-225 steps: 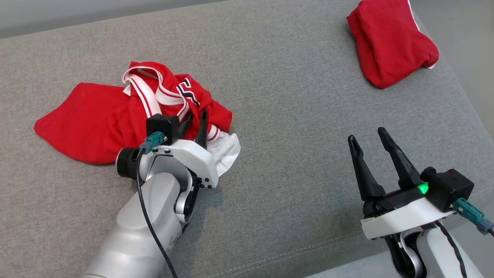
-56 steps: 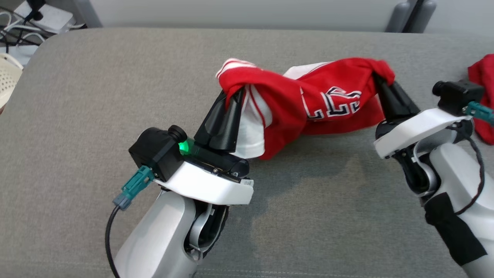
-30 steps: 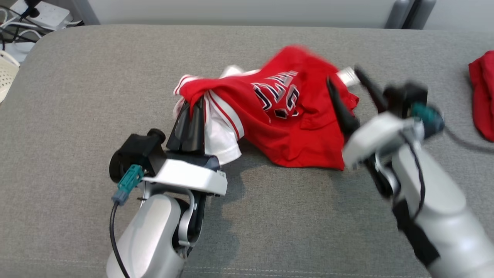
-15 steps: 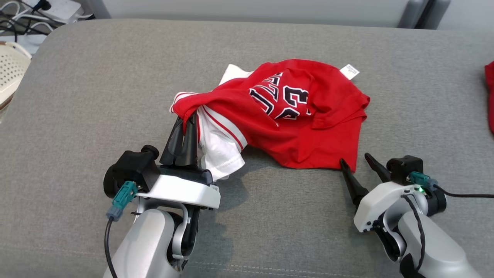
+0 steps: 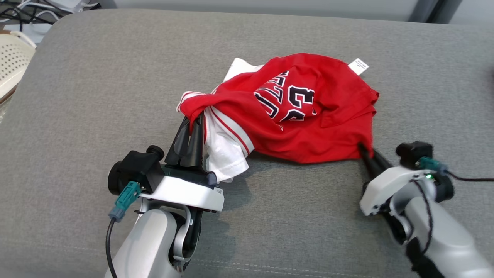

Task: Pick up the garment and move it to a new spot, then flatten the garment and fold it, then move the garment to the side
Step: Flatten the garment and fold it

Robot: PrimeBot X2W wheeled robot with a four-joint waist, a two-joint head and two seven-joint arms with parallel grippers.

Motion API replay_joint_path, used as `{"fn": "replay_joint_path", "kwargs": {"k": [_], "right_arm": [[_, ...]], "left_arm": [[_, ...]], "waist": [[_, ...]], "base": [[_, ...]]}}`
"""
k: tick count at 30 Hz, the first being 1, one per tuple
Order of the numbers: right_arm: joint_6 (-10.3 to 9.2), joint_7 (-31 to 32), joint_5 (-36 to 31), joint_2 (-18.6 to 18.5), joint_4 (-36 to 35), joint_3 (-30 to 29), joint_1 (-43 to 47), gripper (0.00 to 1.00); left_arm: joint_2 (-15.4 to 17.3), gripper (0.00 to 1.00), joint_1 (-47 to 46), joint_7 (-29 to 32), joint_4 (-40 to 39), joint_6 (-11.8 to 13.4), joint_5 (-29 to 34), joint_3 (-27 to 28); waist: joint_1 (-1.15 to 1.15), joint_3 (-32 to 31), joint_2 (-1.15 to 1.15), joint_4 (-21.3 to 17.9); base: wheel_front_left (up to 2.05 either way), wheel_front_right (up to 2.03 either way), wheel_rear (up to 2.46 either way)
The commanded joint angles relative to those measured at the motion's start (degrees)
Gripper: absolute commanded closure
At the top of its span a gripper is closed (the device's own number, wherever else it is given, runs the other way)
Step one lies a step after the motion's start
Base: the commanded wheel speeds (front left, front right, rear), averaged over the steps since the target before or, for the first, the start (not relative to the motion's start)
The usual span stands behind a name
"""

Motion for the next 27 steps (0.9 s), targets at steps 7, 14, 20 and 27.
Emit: {"fn": "replay_joint_path", "kwargs": {"k": [7,14,20,27], "right_arm": [[-0.01,-0.3,-13.7,-9.6,-9.9,-6.7,-1.7,1.0],[-0.01,-0.3,-17.6,-9.7,-8.3,-5.0,3.3,0.0],[-0.01,-0.3,-12.0,-8.1,-8.6,-3.6,11.4,0.0],[-0.01,-0.3,-3.2,-7.4,-14.0,-5.1,18.8,0.0]], "left_arm": [[0.5,1.0,-1.7,-0.5,-0.8,-3.8,0.7,-0.8],[0.5,1.0,0.3,-0.5,4.4,-4.2,1.3,-2.7],[0.7,1.0,1.7,-0.5,5.6,-2.4,3.3,-0.3],[2.1,1.0,3.8,-0.5,4.0,-0.2,7.1,3.6]], "waist": [[0.0,-2.1,0.0,-5.2],[0.0,-2.7,0.0,-6.9],[0.0,-3.4,0.0,-7.0],[0.0,-4.5,0.0,-7.3]], "base": [[0.0,0.0,0.0],[0.0,0.0,0.0],[0.0,0.0,0.0],[0.0,0.0,0.0]]}}
